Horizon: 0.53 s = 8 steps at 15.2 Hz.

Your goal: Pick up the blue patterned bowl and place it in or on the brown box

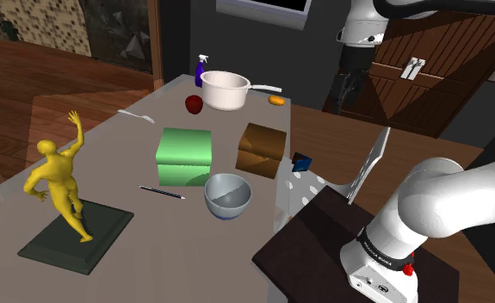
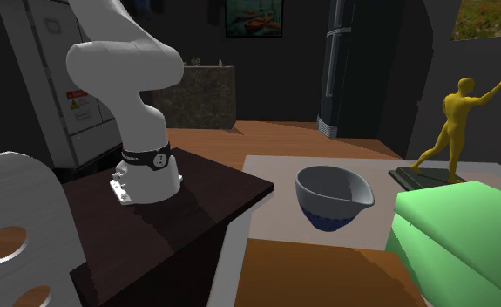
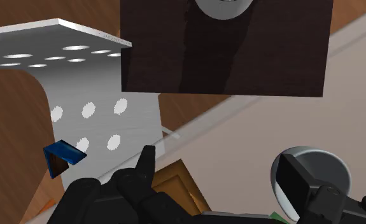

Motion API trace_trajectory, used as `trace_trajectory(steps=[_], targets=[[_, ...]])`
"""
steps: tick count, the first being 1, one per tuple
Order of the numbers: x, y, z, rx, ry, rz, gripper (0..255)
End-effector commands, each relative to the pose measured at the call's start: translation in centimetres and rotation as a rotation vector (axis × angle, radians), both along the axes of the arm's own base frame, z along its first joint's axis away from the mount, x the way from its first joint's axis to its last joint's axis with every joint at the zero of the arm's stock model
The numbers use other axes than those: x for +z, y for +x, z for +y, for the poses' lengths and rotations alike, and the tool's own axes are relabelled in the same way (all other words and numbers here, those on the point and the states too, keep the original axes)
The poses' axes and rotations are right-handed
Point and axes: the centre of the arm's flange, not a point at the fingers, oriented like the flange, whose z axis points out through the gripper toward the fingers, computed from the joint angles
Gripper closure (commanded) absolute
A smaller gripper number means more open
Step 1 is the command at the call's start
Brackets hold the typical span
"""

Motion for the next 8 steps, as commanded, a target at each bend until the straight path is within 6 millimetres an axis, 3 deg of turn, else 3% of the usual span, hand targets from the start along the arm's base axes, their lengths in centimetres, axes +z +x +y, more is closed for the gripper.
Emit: trace_trajectory(steps=[1,8], targets=[[0.0,0.0,0.0,0.000,0.000,0.000,0],[-5.8,3.0,6.7,0.007,-0.018,-0.016,0]])
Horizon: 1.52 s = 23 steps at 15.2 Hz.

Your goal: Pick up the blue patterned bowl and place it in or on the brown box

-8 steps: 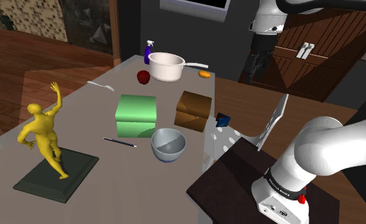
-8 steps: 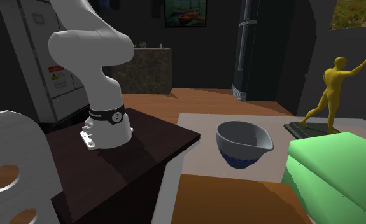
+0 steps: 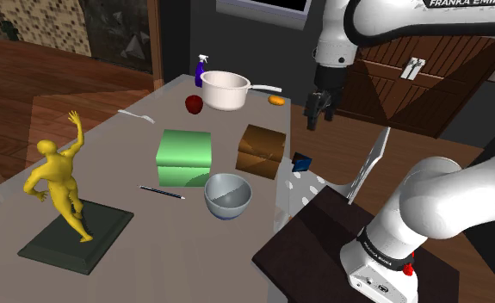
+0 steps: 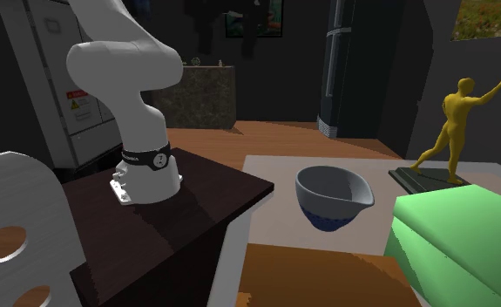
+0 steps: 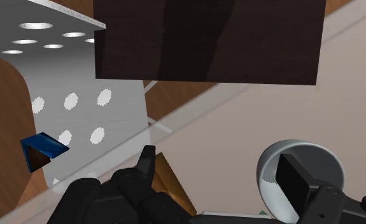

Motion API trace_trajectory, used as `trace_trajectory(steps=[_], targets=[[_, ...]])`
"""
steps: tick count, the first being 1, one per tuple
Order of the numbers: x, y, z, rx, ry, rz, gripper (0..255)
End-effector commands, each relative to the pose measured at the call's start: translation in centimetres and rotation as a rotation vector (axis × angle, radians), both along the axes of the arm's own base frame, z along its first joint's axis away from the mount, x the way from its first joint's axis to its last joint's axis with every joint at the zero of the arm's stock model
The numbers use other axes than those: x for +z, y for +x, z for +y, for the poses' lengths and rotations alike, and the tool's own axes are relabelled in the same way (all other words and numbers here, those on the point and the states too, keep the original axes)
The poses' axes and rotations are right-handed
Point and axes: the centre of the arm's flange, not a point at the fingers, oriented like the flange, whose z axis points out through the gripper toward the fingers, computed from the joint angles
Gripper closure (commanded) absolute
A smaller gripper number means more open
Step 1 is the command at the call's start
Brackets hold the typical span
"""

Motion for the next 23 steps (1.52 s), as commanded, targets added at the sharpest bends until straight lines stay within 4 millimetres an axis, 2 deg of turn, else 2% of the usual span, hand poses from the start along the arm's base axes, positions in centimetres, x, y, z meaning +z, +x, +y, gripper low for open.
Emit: trace_trajectory(steps=[1,23], targets=[[-1.7,1.0,2.2,0.001,-0.005,-0.007,0],[-20.4,10.7,22.6,0.025,-0.060,-0.058,0]])
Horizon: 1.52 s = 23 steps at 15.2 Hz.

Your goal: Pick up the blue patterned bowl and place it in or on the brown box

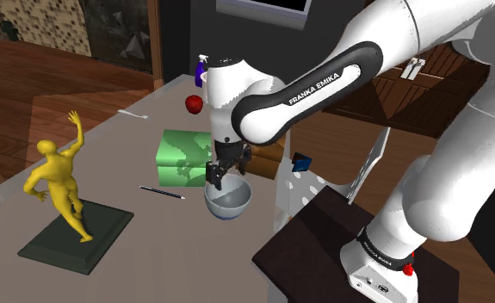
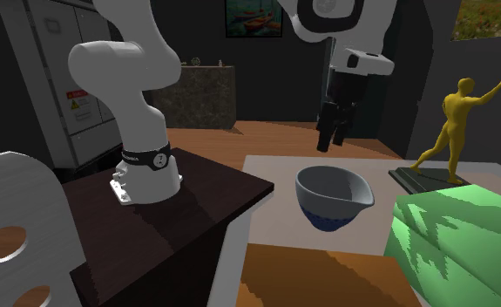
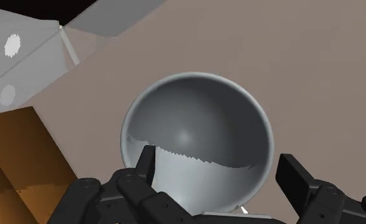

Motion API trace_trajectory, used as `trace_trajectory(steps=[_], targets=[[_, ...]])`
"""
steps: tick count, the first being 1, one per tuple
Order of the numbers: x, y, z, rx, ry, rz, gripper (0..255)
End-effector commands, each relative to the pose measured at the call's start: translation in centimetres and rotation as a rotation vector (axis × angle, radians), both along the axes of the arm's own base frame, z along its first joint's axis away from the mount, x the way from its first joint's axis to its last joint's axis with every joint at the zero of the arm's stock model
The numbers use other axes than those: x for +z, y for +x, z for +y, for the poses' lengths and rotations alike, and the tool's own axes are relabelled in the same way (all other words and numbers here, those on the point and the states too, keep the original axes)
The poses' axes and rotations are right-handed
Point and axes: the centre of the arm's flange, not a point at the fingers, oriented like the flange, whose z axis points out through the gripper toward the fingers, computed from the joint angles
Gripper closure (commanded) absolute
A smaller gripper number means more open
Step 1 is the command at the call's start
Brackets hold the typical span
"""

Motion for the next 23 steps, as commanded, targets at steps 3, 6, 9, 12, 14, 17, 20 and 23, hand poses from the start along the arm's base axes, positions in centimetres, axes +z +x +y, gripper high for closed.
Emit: trace_trajectory(steps=[3,6,9,12,14,17,20,23], targets=[[-3.7,1.5,3.5,0.004,-0.009,-0.010,0],[-5.9,2.7,5.8,0.006,-0.016,-0.016,0],[-7.5,2.6,5.6,0.006,-0.016,-0.016,0],[-9.0,2.5,5.4,0.006,-0.016,-0.016,0],[-9.9,2.4,5.2,0.006,-0.016,-0.016,0],[-9.9,2.4,5.2,0.006,-0.016,-0.016,0],[-9.9,2.4,5.2,0.006,-0.016,-0.016,0],[-9.9,2.4,5.2,0.006,-0.016,-0.016,255]])
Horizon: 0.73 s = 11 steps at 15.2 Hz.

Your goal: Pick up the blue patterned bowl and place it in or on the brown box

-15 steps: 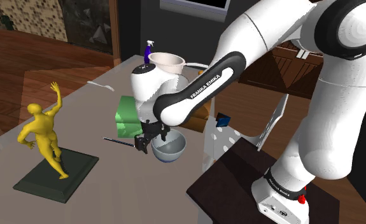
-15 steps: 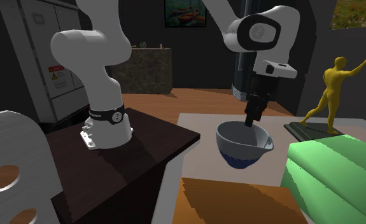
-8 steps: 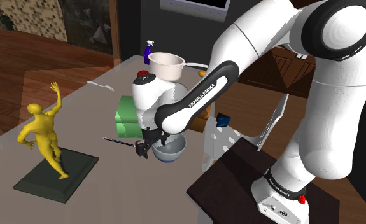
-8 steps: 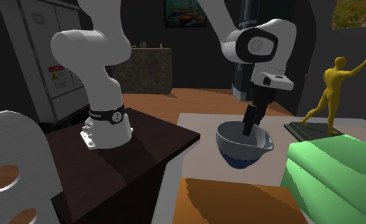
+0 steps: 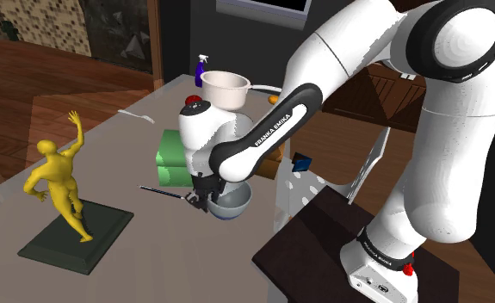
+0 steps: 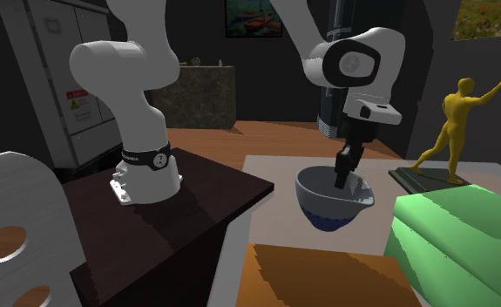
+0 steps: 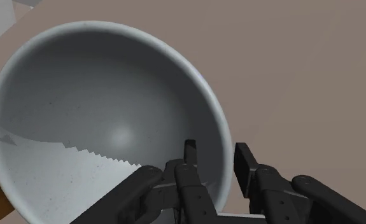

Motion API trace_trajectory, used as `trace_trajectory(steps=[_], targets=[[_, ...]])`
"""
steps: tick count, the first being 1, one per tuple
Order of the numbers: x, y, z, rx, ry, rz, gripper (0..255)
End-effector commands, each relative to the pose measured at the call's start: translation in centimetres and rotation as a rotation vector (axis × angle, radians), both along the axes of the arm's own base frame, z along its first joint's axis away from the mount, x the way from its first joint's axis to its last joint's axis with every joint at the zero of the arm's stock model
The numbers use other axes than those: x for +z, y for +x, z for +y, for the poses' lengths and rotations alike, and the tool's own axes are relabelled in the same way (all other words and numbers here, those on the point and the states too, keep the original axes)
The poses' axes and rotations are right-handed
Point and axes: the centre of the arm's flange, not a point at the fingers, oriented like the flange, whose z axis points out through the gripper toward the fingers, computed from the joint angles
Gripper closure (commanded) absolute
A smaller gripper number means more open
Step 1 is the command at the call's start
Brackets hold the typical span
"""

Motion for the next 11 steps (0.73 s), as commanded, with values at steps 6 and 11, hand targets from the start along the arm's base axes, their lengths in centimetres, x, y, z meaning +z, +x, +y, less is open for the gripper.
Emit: trace_trajectory(steps=[6,11], targets=[[0.0,0.0,0.0,0.000,0.000,0.000,255],[1.6,0.0,0.0,0.000,0.000,0.000,255]])
